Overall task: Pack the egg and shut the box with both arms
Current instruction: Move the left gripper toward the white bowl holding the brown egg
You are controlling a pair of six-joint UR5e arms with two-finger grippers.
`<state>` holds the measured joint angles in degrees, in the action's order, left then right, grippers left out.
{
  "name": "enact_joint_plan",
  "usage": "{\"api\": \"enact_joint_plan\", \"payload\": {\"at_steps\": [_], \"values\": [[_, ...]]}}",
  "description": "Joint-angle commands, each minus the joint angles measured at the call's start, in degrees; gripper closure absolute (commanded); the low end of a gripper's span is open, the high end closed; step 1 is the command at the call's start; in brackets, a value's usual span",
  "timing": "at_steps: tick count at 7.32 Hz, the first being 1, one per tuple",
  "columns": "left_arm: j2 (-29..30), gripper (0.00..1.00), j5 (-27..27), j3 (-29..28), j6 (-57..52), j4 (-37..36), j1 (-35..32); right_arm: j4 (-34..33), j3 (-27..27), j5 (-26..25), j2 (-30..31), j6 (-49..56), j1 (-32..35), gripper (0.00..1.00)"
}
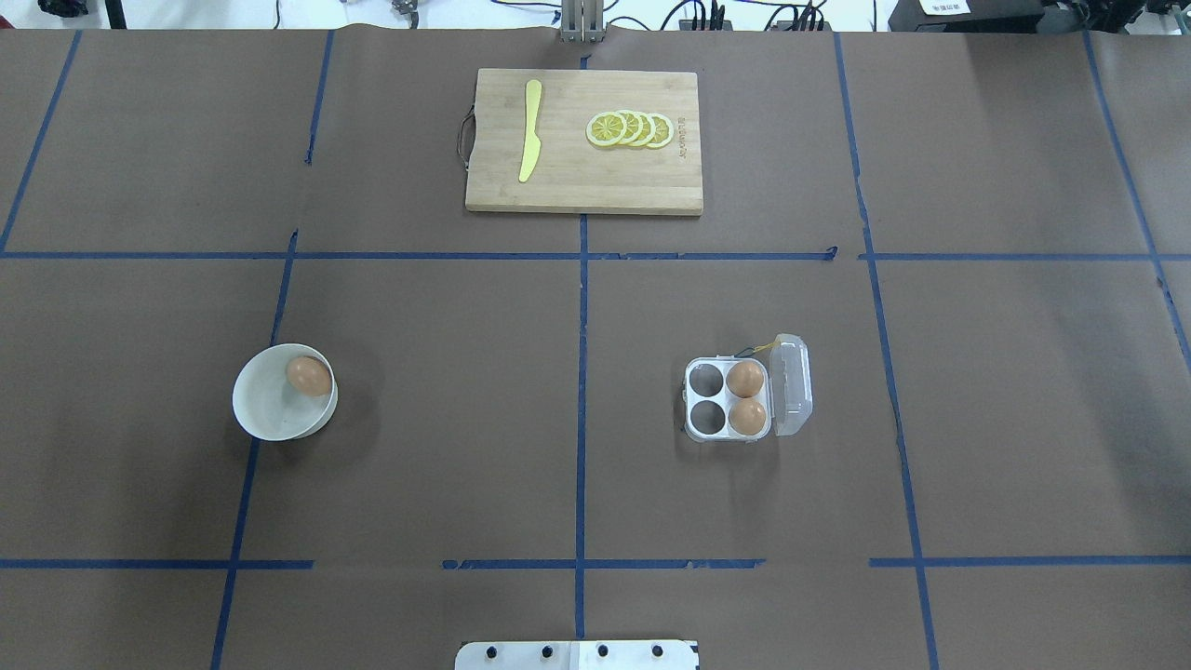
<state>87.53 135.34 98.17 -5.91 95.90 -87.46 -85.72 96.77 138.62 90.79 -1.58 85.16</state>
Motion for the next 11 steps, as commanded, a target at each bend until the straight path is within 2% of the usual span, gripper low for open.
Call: {"api": "enact_joint_plan", "payload": {"at_steps": [1, 3, 4, 6, 7, 8, 9, 10, 11], "values": [[-0.34, 0.0, 0.01, 0.09, -0.15, 1.48, 0.01, 0.11, 0.34, 0.42, 0.09, 0.0, 0.0, 0.0], [-0.52, 0.0, 1.84, -2.79, 0.11, 3.13, 0.18, 0.55, 1.05, 0.6, 2.02, 0.0, -0.26, 0.0], [-0.52, 0.0, 5.77, -5.15, 0.02, 5.06, 0.19, 0.46, 1.31, 2.69, 2.2, 0.0, -0.26, 0.0], [-0.26, 0.0, 6.34, -4.83, 0.29, 6.92, 1.32, 0.55, 1.13, 2.98, 2.29, 0.0, -0.96, 0.0], [-0.17, 0.0, 8.17, -4.91, 0.81, 10.23, 3.94, 0.55, 1.22, 3.15, 2.55, 0.0, -0.96, 0.0], [0.18, 0.0, 10.36, -3.87, 8.38, 11.57, 7.88, 0.46, 0.79, 2.98, 2.47, 0.09, -1.75, 0.0], [0.36, 0.0, 9.77, -2.21, 20.29, 17.68, 14.79, 0.55, 0.87, 3.24, 2.46, 0.0, -1.84, 0.0], [1.32, 0.0, 6.55, -1.41, 34.51, 24.0, 18.43, 0.55, 0.78, 3.15, 2.46, 0.0, -1.84, 0.0], [2.2, 0.0, 2.51, 0.34, 48.4, 26.76, 22.99, 0.55, 0.96, 3.5, 2.46, -0.09, -1.76, 0.0]]}}
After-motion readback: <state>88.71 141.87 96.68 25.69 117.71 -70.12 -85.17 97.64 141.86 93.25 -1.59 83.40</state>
